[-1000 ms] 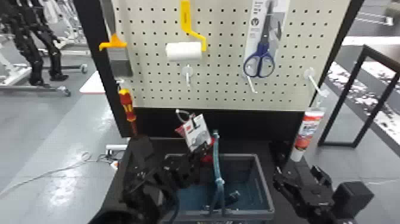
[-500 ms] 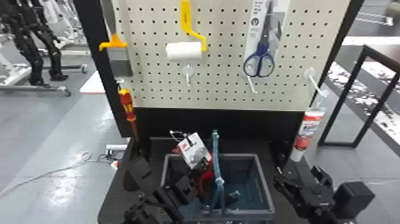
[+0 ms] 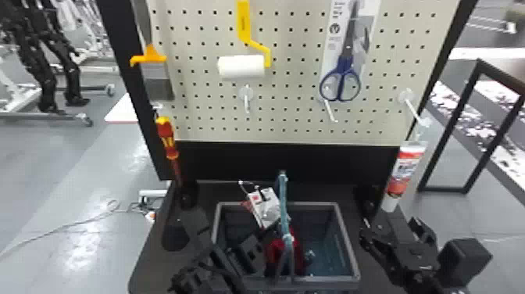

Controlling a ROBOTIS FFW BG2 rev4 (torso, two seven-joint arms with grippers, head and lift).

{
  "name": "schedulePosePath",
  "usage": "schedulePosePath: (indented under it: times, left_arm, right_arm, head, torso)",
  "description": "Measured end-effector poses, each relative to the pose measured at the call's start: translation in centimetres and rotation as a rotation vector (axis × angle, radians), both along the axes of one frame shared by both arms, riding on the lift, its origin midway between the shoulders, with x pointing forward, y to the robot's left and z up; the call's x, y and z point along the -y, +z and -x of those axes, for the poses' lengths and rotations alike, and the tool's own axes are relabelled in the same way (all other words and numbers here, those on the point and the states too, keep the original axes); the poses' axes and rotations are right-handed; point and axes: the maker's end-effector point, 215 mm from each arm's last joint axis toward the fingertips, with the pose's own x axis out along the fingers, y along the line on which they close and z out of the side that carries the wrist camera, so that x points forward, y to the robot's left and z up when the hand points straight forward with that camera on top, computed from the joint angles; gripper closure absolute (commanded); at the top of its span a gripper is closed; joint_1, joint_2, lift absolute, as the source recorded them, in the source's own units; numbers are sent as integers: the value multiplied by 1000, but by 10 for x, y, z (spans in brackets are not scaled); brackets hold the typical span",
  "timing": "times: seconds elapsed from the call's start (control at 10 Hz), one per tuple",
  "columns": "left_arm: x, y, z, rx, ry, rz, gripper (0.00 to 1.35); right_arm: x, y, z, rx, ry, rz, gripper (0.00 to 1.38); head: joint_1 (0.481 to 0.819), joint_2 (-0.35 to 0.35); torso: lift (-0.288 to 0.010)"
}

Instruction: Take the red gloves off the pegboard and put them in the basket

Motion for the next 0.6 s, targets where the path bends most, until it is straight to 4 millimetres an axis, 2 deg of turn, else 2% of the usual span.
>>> schedulePosePath:
  times: [0.1,0.2,0.6]
  left_arm:
    - [-1,0,-1,9,-3,-14,185]
    - [-1,0,-2,13,-2,-20,254]
    - [-4,3,-4,32,5,-32,279]
  right_arm:
    - [0,0,0,-1,0,-1,136]
    - [0,-1,1,-1,0,-2,136]
    - [0,-1,1,-3,0,-2,136]
  head:
    - [549,0]
    - [549,0]
    - [549,0]
  torso:
    - [-100]
    - [-100]
    - [-100]
